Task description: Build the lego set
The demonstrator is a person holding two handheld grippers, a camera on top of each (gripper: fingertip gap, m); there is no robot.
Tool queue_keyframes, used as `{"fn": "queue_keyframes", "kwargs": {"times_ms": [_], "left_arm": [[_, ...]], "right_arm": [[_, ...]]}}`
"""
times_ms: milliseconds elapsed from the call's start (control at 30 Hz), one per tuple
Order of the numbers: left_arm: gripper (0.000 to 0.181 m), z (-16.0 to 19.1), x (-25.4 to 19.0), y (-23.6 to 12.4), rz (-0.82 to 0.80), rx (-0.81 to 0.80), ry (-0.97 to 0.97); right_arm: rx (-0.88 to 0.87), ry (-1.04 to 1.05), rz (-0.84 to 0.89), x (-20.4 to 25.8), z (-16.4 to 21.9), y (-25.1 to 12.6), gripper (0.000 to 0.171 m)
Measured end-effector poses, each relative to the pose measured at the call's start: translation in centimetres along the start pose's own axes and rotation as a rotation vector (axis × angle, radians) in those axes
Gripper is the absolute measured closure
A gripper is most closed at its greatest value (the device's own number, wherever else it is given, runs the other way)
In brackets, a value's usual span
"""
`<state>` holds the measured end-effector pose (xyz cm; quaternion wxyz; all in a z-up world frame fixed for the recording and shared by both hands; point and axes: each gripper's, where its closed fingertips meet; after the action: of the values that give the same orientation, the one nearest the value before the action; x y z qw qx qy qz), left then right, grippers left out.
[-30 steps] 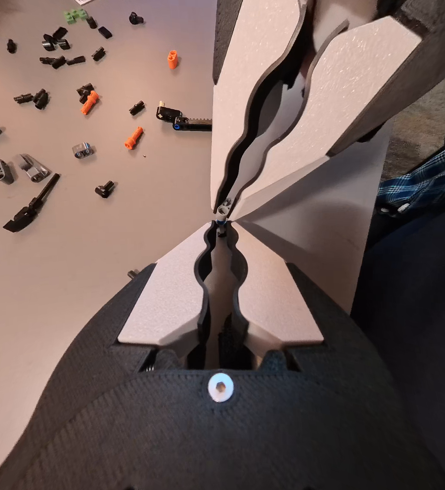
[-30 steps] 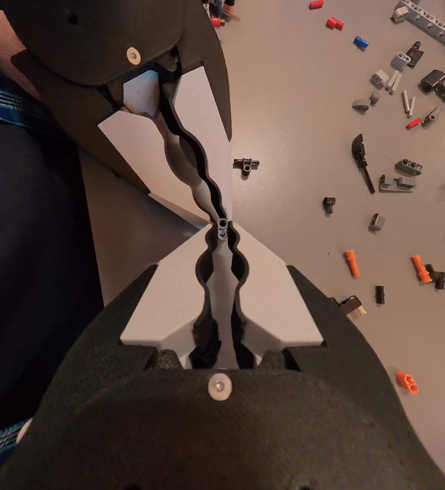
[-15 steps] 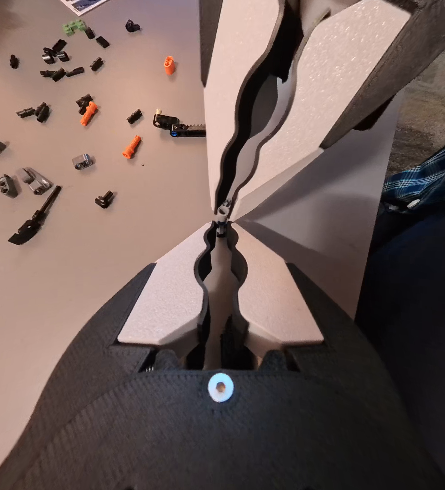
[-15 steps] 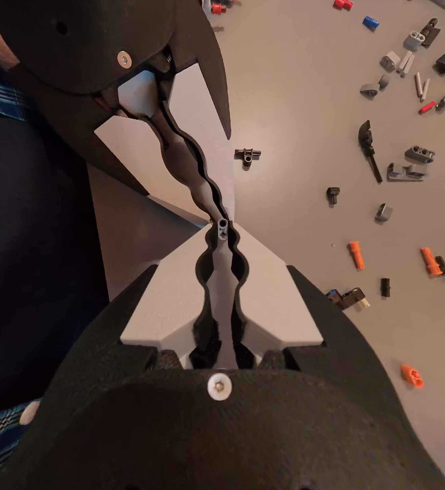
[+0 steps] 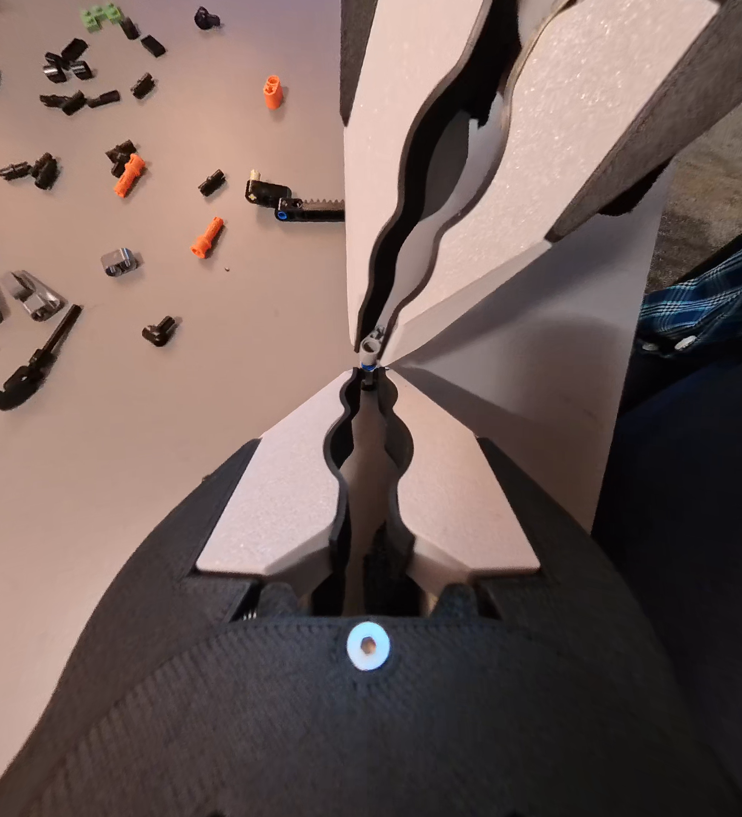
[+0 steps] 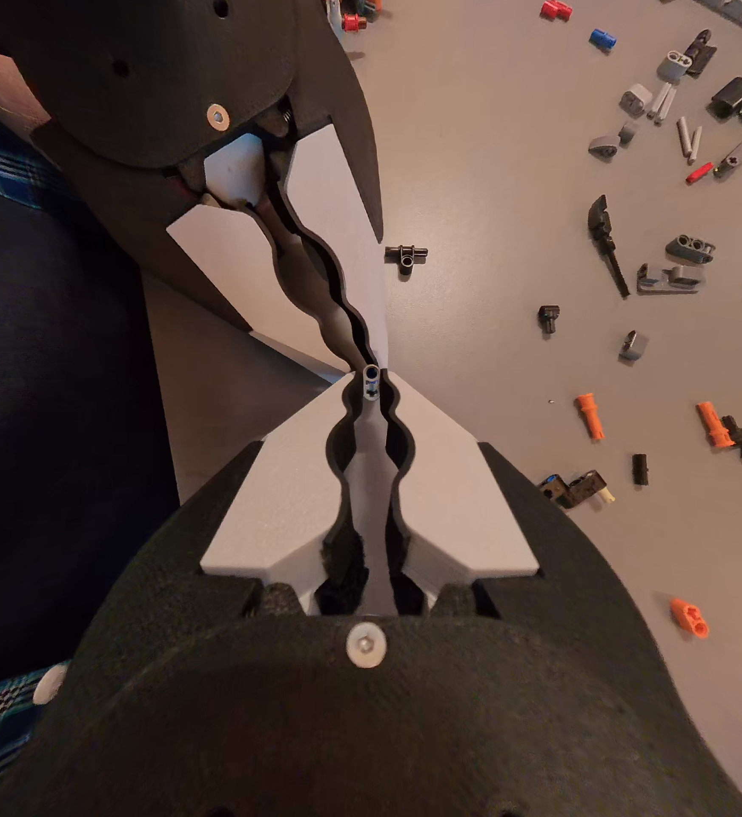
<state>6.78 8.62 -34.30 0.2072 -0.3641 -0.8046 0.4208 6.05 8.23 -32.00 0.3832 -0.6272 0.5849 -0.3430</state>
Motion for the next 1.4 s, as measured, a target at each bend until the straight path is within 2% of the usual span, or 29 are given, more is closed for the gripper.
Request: {"fn": "queue_keyframes", "kwargs": {"times_ms": [467, 733, 1033, 1400], "left_arm": [[0.175, -0.44, -0.11, 0.34, -0.048, 0.008, 0.059], [0.175, -0.47, -0.12, 0.39, -0.112, 0.012, 0.106], [0.175, -0.46, -0.07, 0.43, -0.111, 0.013, 0.106], [0.175, -0.67, 0.08, -0.29, -0.063, -0.012, 0.061]], "right_arm": [[0.125, -0.165, 0.22, -0.24, 0.5, -0.22, 0.165], [0.171, -0.069, 0.081, -0.15, 0.79, 0.03, 0.165], [0.241, -0.06, -0.048, -0.22, 0.98, 0.38, 0.166], [0.148, -0.035, -0.084, -0.28, 0.12, -0.16, 0.165]]}}
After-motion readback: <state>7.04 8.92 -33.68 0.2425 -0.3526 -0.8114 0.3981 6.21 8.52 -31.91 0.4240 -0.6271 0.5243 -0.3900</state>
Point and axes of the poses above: each gripper's, where its closed fingertips meet, y out along the fingers, z out of its underside, x = y × z across the jaws, and after that the axes turned 14 degrees about x, right-handed
